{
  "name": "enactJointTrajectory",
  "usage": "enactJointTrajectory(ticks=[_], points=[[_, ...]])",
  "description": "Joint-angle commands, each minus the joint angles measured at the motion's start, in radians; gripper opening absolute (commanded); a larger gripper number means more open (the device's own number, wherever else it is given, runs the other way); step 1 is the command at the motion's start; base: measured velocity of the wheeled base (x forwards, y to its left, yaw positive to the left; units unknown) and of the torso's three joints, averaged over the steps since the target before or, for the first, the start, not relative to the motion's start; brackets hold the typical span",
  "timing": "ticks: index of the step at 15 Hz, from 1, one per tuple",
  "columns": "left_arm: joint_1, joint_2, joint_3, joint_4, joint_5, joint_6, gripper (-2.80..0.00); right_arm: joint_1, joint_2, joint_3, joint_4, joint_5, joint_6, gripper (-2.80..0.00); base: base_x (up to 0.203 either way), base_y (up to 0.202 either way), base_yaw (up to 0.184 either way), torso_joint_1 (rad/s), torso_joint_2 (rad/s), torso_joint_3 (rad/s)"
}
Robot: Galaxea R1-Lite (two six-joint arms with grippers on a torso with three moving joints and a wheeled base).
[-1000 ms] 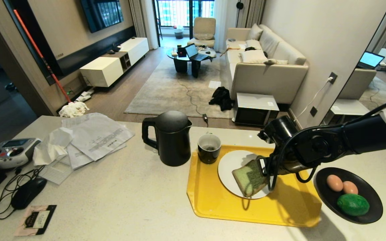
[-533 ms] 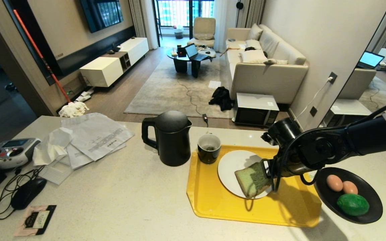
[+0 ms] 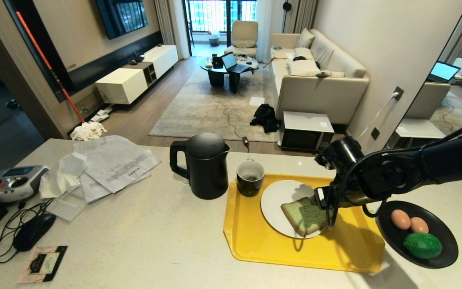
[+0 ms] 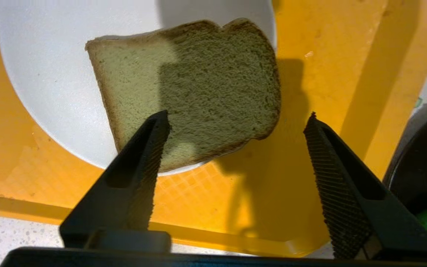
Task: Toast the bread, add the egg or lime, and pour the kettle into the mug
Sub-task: Put the baked bread on a plate, then pick up the egg
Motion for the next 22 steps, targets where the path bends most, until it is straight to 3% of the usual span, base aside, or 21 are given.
enactJointTrajectory(ticks=[1, 9, 10, 19, 22], points=[[0.001, -0.001, 0.000, 0.000, 0.000, 0.000, -2.80, 0.000, -0.025, 0.000, 0.001, -0.006, 0.000, 0.00, 0.000, 0.000, 0.000, 0.000, 0.00, 0.000], [0.001, 0.001, 0.000, 0.000, 0.000, 0.000, -2.80, 0.008, -0.310, 0.025, 0.009, -0.011, -0.072, 0.00, 0.000, 0.000, 0.000, 0.000, 0.00, 0.000], [0.000, 0.000, 0.000, 0.000, 0.000, 0.000, -2.80, 0.008, -0.361, 0.038, 0.010, -0.021, -0.083, -2.80, 0.000, 0.000, 0.000, 0.000, 0.00, 0.000], [0.001, 0.000, 0.000, 0.000, 0.000, 0.000, -2.80, 0.002, -0.796, 0.148, 0.109, -0.068, -0.156, -2.80, 0.000, 0.000, 0.000, 0.000, 0.00, 0.000], [0.001, 0.001, 0.000, 0.000, 0.000, 0.000, -2.80, -0.069, -0.922, 0.156, 0.148, -0.066, -0.166, -2.80, 0.000, 0.000, 0.000, 0.000, 0.00, 0.000]])
